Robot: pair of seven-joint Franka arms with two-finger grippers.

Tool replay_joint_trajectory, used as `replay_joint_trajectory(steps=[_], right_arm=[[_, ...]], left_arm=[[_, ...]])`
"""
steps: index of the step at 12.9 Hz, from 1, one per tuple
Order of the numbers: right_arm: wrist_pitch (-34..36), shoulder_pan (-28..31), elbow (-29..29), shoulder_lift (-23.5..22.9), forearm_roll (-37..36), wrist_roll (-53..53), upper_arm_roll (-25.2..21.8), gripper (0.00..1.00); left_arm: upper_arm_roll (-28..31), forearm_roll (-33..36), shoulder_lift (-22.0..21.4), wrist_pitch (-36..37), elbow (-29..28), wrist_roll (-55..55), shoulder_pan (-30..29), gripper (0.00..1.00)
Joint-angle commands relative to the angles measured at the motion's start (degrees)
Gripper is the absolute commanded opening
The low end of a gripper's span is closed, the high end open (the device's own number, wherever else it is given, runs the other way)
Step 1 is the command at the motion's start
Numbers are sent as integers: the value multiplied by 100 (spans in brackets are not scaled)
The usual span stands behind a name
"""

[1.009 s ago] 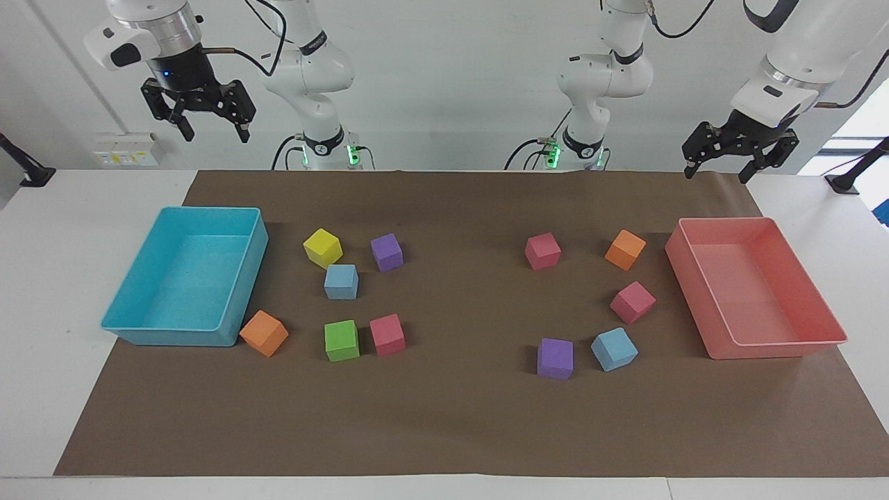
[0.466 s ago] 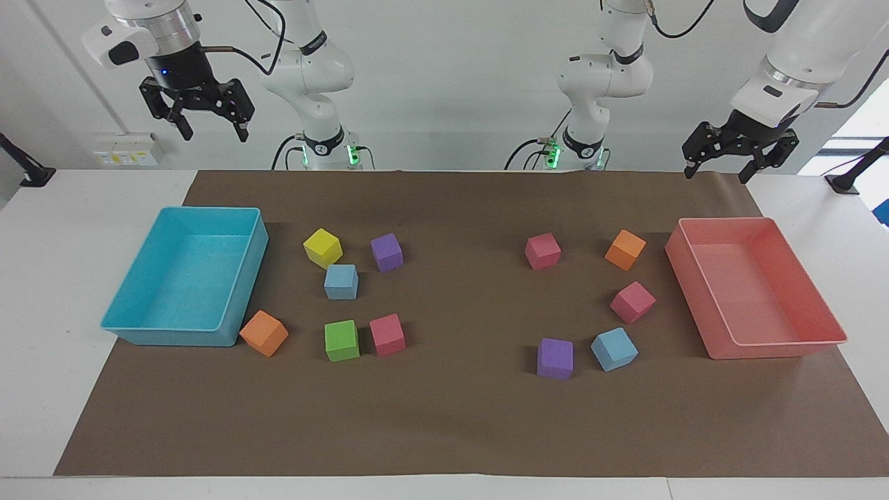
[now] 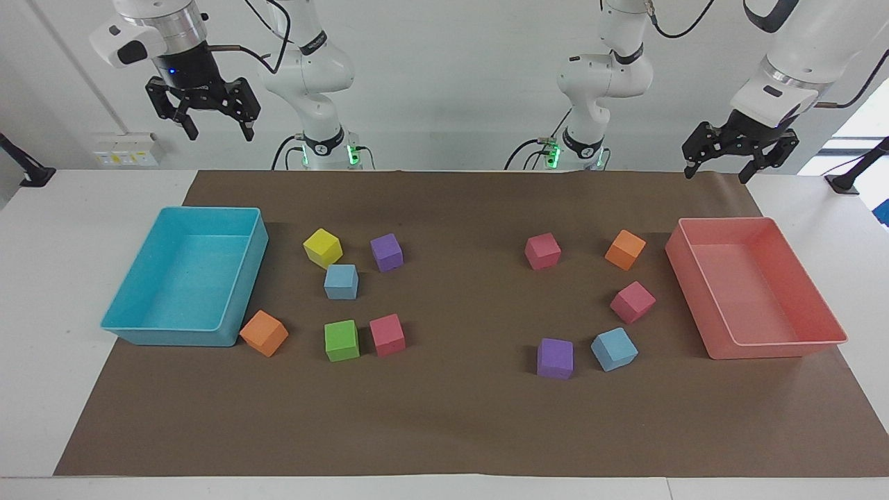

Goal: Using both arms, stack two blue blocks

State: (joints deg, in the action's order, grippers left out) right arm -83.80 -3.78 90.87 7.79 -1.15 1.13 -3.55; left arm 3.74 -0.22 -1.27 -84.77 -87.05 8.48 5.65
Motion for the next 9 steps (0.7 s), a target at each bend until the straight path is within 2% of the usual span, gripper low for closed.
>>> replay_joint_trajectory(steps=[1,3,7,9], right_arm=[[-653,-158,597,-23,-8,-43,-5,100],[-1180,-333,923,-181,-8,80,-5,100],[-1883,-623,1134,-725,1,484,4,100],[-2410,-756,1624,-770,1,642,4,100]], left_arm=[[4,31,-76,83,-23,31,-11,100],[4,31,-76,83,-23,31,-11,100],[4,31,-76,83,-23,31,-11,100],[4,31,-76,83,-23,31,-11,100]])
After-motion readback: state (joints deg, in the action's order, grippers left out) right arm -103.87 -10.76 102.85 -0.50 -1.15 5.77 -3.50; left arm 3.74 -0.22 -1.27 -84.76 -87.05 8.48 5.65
